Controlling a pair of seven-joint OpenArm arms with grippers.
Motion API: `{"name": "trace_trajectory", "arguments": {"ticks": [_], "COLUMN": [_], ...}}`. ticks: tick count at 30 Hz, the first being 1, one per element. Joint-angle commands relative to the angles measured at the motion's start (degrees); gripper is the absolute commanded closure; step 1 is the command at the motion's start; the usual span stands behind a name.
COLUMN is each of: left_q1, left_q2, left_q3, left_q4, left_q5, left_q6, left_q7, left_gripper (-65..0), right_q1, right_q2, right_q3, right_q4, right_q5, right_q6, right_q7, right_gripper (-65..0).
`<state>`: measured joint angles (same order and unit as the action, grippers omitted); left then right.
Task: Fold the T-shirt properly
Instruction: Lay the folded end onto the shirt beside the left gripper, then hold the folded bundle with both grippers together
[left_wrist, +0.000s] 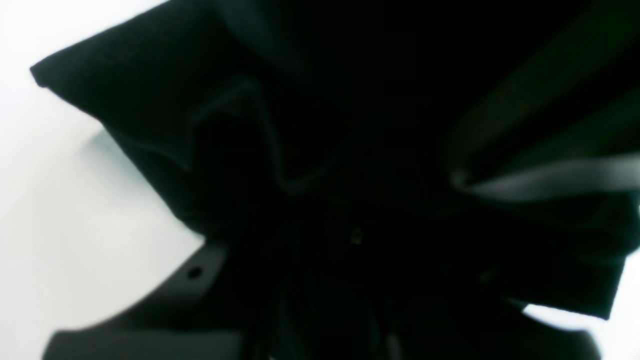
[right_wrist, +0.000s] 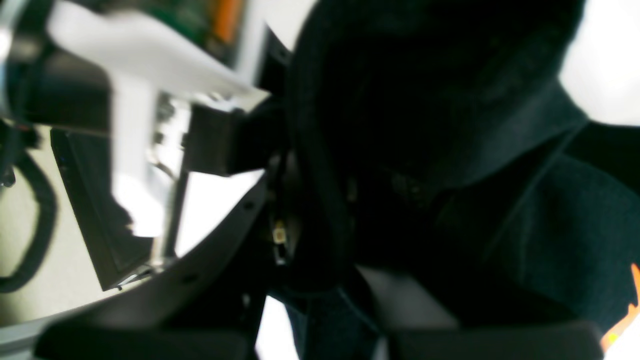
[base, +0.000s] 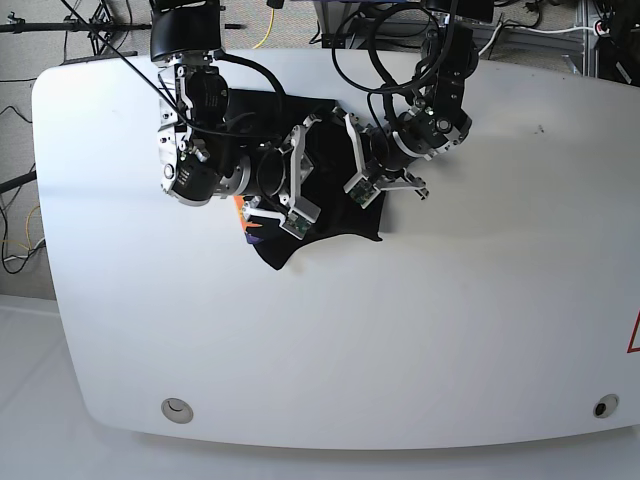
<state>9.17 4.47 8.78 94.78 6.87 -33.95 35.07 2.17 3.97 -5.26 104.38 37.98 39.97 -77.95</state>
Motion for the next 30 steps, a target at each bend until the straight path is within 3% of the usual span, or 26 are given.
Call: {"name": "trace_trajectory", "arguments": {"ticks": [1,10,20,30], "left_q1": [-0.8,-0.9,-1.7,-2.8], "left_q2": [0.4,0.4,0.4,0.4], "left_q3": [0.1,0.1,0.0,0.0], "left_q4": [1.3,1.8,6.4,8.5], "left_q5": [-0.8,-0.9,-0.9,-0.9], "left_q6": [-0.2,-0.2,-0.2,-0.2], "left_q7": [-1.0,-1.0,-1.0,-0.9], "left_gripper": [0.0,0.0,0.0,0.0], "right_q1": [1.1,1.2,1.2,1.2], "right_q2": [0.3,3.8,5.0,5.7], "right_q3": [0.1,-3.1,-6.5,-6.6], "right_q4": [0.2,-3.9,-9.6,-9.9], "right_q5": [-1.0,-2.9,-2.9,-2.9], "right_q6": [0.0,0.0,0.0,0.0], "right_q7": [3.3,9.2,14.6,15.8], "right_gripper": [0.0,0.0,0.0,0.0]}}
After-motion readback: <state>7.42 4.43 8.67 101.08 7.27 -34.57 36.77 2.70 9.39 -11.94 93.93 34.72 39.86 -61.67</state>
